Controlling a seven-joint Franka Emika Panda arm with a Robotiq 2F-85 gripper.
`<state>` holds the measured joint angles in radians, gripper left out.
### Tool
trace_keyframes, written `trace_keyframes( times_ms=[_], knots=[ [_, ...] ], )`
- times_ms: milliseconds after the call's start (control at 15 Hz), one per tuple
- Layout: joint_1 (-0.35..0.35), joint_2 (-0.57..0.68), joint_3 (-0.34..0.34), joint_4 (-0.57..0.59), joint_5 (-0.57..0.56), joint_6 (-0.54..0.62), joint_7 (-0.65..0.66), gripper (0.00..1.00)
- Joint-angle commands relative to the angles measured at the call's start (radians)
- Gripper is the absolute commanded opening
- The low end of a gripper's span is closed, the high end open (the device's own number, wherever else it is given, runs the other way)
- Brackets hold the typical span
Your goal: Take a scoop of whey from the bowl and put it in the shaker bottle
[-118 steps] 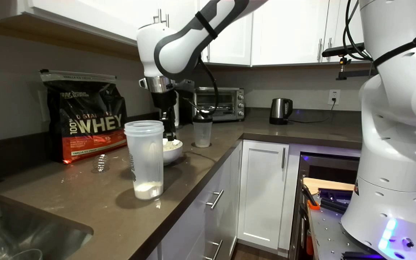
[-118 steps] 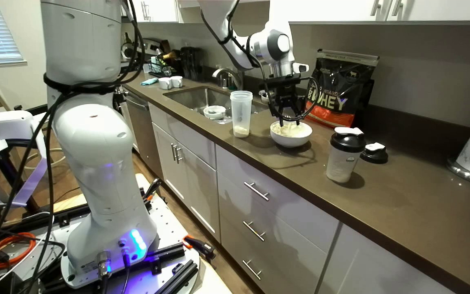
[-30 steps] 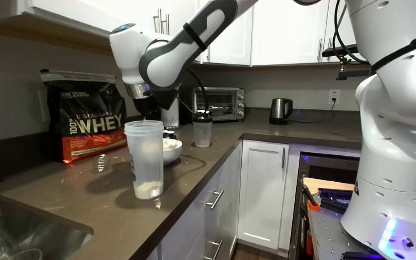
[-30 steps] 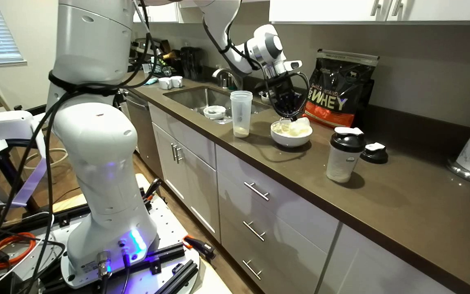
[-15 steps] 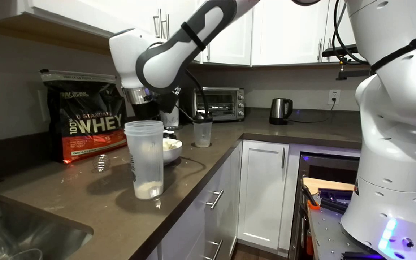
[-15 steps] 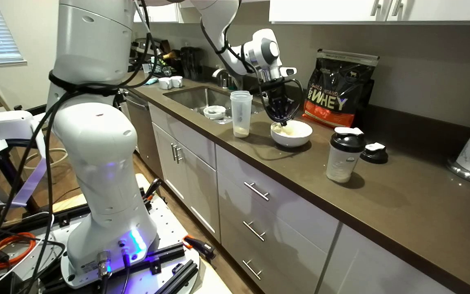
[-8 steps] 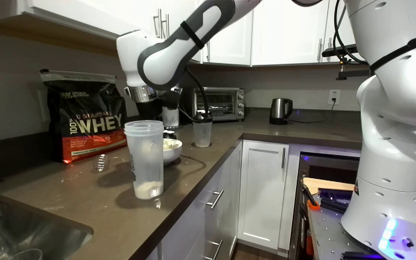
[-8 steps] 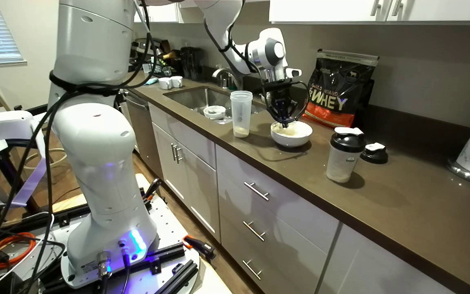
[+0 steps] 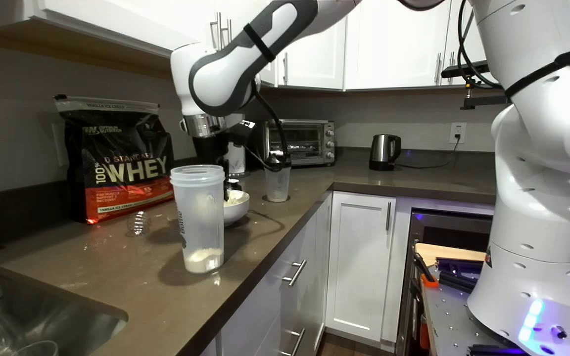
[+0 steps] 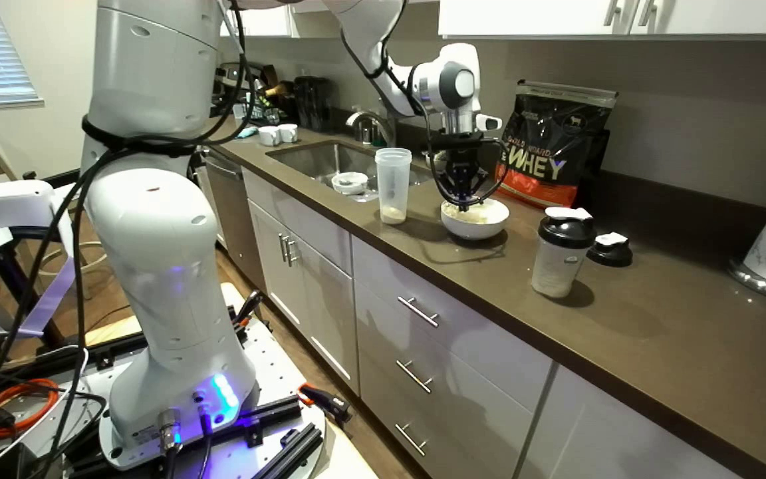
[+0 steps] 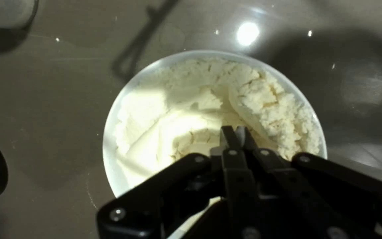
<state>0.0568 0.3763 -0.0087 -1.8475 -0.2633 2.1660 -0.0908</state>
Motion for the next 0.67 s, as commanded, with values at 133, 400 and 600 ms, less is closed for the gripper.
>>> trace_keyframes(
  times_ms=[133, 400, 600],
  knots=[
    [-0.036, 0.019, 0.018, 0.017, 0.098, -0.041, -0.04, 0.01],
    [-0.041, 0.013, 0.024, 0.001, 0.147, -0.028, -0.033, 0.01],
    [-0.04, 0.005, 0.029, -0.016, 0.164, -0.016, -0.03, 0.01]
  ],
)
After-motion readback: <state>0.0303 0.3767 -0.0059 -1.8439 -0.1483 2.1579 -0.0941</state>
